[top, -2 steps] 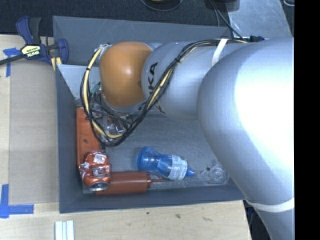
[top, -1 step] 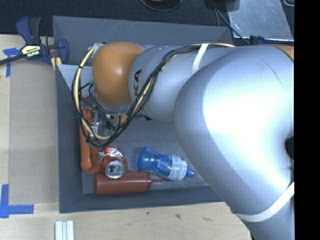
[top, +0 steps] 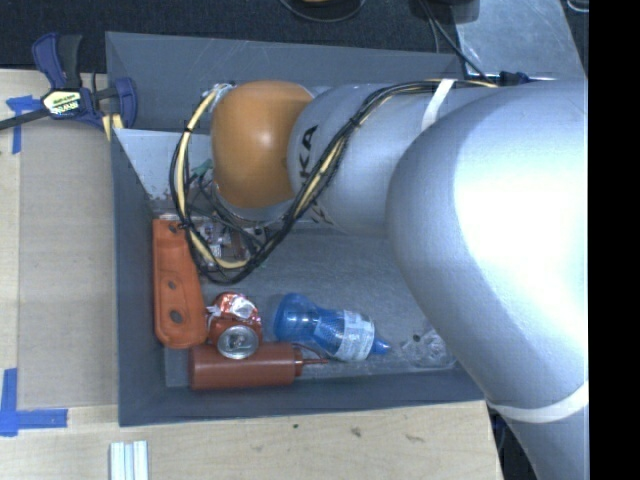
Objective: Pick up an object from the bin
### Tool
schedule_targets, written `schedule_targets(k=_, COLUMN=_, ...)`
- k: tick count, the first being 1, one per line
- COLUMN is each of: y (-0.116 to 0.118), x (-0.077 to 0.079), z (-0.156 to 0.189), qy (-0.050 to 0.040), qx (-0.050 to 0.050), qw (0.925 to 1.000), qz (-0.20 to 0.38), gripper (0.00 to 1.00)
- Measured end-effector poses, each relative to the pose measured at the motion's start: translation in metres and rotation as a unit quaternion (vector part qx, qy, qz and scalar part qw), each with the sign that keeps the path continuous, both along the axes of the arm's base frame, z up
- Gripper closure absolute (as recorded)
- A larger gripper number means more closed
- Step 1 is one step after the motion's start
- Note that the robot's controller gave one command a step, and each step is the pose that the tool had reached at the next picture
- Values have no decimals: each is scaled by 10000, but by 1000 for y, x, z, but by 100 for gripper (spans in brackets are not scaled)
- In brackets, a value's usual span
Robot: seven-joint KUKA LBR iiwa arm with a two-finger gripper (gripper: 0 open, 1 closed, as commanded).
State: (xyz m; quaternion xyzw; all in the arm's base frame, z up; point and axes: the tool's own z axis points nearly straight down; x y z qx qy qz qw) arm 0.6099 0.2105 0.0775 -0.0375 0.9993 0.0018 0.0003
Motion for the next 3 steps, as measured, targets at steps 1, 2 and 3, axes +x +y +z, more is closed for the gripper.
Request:
schedule_targets(k=1, y=0, x=0, z=0, qy=0, qx=1, qw=10000, qz=-4, gripper=0)
schedule_targets(k=2, y=0, x=0, z=0, qy=1, qx=1, qw=10000, qz=-5, gripper=0)
schedule_targets(k=3, y=-23, x=-60, z=63, qy=11, qx=-2, qw=9833, qz=-1822, gripper=0)
